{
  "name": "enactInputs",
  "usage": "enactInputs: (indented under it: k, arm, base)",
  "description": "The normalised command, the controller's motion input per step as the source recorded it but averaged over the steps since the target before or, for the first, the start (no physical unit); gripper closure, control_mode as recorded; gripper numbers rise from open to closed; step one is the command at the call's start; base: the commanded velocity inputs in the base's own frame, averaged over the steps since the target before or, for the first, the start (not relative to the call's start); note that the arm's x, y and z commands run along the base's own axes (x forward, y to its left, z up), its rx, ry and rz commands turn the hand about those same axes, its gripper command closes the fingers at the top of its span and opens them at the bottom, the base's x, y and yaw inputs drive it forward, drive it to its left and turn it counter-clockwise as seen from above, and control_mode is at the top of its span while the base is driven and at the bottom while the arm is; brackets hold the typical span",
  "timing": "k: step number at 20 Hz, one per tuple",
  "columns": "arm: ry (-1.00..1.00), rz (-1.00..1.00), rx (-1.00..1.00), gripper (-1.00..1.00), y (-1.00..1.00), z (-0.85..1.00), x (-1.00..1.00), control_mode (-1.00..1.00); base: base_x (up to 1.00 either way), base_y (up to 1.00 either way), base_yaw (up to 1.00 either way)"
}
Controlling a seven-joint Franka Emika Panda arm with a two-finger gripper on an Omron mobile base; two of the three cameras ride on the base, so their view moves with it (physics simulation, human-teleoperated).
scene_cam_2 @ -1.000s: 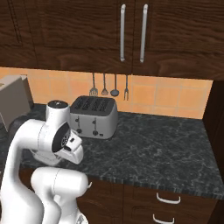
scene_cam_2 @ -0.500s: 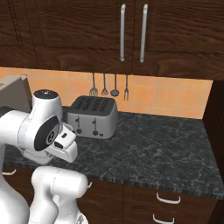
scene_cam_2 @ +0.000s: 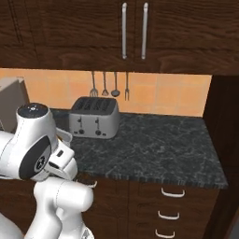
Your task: Take the meat container that has the chicken drumstick and place it on the second highest rack of the freezer. Then take the vegetable container that has the onion and sweet potato and place it on the highest rack of the freezer.
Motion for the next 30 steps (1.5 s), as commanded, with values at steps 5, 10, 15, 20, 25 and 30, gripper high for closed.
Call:
enactInputs:
  k: [5,10,15,20,25,30]
  arm:
    - [0.0,0.0,0.0,1.0,0.0,0.0,0.0,1.0]
    - [0.0,0.0,0.0,1.0,0.0,0.0,0.0,1.0]
    - [0.0,0.0,0.0,1.0,0.0,0.0,0.0,1.0]
    - [0.0,0.0,0.0,1.0,0.0,0.0,0.0,1.0]
    - [0.0,0.0,0.0,1.0,0.0,0.0,0.0,1.0]
    - [0.0,0.0,0.0,1.0,0.0,0.0,0.0,1.0]
  base:
    - [-0.41,-0.13,-0.59]
    - [-0.05,-0.26,-0.72]
    - [-0.1,-0.53,-0.69]
    - [0.0,-0.67,-0.69]
    - [0.0,-0.76,-0.7]
    - [0.0,-0.87,-0.69]
